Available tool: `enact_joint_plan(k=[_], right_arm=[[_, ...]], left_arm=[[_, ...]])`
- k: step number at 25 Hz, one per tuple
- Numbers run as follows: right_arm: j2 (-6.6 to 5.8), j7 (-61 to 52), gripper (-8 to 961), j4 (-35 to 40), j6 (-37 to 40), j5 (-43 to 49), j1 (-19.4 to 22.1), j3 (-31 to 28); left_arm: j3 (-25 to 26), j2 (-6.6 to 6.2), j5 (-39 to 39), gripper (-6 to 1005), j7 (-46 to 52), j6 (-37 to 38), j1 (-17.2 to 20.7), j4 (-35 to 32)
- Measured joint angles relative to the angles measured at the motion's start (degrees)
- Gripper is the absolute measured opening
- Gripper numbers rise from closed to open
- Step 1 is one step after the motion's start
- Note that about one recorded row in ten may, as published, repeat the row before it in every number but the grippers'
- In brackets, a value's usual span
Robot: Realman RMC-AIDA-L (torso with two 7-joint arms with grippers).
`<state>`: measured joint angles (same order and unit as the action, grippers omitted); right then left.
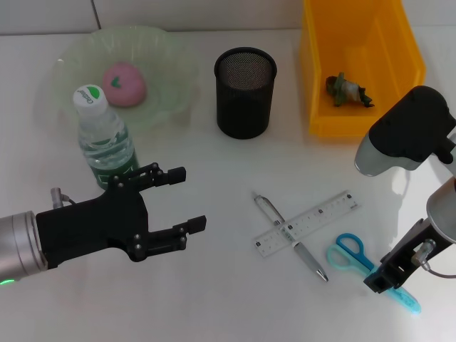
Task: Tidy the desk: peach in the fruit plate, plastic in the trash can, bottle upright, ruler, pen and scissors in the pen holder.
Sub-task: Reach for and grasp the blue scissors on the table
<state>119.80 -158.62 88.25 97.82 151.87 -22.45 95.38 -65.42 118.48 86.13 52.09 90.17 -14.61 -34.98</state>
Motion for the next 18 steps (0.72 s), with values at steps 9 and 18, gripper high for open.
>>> enact_joint_plan(k=[9,18], right_arm=[[0.00,0.0,433,-1.0,-0.5,0.0,-0.1,0.4],[-0.09,-0.1,331,-1.3,-0.6,0.0,-0.2,0.4]], left_arm=[[-0.1,0.00,0.0,765,0.1,0.0,0.0,0.0],[-0.1,0.00,0.0,765,0.1,-0.1,0.0,0.1]])
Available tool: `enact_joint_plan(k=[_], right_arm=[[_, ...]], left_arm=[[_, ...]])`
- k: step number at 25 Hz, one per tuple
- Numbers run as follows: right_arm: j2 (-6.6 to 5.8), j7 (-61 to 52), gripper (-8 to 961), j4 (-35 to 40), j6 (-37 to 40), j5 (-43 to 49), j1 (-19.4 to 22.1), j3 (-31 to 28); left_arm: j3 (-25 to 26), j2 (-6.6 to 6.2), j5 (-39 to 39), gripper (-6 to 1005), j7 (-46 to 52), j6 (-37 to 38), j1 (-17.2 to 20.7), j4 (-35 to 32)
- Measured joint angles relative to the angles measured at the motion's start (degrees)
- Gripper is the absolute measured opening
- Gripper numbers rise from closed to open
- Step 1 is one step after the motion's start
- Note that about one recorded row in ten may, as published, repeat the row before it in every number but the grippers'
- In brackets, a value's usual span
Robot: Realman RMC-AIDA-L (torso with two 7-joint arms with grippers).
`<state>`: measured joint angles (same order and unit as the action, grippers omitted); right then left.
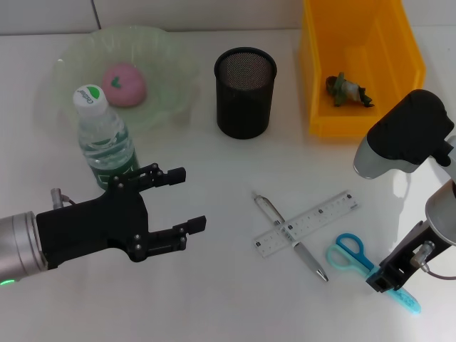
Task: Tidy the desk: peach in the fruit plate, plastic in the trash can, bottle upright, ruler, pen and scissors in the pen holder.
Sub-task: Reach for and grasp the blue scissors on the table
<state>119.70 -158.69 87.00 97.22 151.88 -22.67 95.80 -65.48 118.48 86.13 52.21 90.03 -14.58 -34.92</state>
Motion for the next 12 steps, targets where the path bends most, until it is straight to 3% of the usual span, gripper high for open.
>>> enact_joint_plan(k=[8,12], right_arm=[[0.00,0.0,302,-0.3,-0.1,0.0,-0.1,0.0],[0.01,0.0,200,-0.9,-0.3,0.0,-0.2,0.0]], left_arm=[[0.0,0.00,0.0,765,0.0,0.0,0.0,0.0],[-0.3,0.06,0.0,765,0.0,0.0,0.0,0.0]])
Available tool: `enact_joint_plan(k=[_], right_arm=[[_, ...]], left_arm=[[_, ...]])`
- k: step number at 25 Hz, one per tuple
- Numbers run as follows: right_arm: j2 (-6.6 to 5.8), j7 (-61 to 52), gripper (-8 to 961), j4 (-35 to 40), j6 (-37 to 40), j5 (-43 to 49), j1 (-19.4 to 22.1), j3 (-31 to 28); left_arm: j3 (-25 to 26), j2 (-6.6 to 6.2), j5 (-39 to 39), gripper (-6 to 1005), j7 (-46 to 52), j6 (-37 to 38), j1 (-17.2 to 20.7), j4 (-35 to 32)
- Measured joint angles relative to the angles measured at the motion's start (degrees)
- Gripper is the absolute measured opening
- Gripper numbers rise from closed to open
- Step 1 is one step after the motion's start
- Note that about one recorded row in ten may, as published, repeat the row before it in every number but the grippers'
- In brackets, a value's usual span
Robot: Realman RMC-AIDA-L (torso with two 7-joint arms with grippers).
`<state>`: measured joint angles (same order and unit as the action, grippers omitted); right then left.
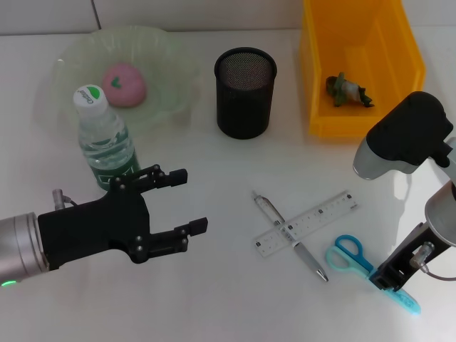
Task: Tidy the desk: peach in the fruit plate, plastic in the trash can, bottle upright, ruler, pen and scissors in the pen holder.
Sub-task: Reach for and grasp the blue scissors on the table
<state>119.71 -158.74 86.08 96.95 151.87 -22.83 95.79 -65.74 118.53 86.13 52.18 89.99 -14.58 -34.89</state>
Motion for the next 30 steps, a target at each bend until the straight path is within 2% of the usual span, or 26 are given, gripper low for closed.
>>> enact_joint_plan(k=[1,23,28,30], right_arm=[[0.00,0.0,174,-0.1,0.0,0.0,0.0,0.0],[0.00,0.0,230,2.1,0.5,-0.6,0.3,-0.1],[0.00,-0.1,443,1.6,0.4,-0.6,0.1,0.8],[0.00,-0.1,440,1.6,0.3,-0.6,0.1,0.8]], left_arm=[[-0.1,0.01,0.0,765,0.0,0.0,0.0,0.0],[-0.3,0.03,0.0,765,0.3,0.0,0.0,0.0],[-0.3,-0.01,0.0,765,0.3,0.0,0.0,0.0],[-0.3,-0.02,0.0,765,0.3,0.0,0.0,0.0]])
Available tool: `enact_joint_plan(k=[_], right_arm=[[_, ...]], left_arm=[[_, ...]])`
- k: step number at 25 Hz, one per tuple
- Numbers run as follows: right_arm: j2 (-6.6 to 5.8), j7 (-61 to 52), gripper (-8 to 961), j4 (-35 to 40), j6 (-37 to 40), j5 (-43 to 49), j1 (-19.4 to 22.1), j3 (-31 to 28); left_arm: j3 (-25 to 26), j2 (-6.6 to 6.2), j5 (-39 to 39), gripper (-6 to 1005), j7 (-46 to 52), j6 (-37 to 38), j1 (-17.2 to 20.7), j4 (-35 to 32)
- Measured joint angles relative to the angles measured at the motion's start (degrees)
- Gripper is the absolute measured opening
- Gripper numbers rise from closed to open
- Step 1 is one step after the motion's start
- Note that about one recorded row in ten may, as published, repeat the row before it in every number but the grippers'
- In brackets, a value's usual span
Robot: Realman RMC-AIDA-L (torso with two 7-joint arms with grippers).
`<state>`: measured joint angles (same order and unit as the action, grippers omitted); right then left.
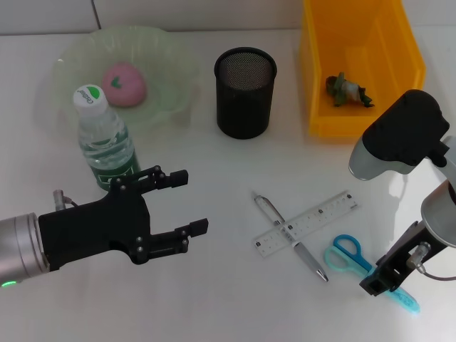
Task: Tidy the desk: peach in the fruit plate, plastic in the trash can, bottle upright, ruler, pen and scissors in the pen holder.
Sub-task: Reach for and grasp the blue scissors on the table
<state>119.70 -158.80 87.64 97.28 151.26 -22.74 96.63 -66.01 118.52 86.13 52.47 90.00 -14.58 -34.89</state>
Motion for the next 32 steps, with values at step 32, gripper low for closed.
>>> enact_joint_plan(k=[32], right_arm=[[-0.17,-0.4,186,0.3,-0.4,0.4,-0.3,1.0]], left_arm=[[0.0,-0.04,0.0,765,0.0,0.0,0.0,0.1]])
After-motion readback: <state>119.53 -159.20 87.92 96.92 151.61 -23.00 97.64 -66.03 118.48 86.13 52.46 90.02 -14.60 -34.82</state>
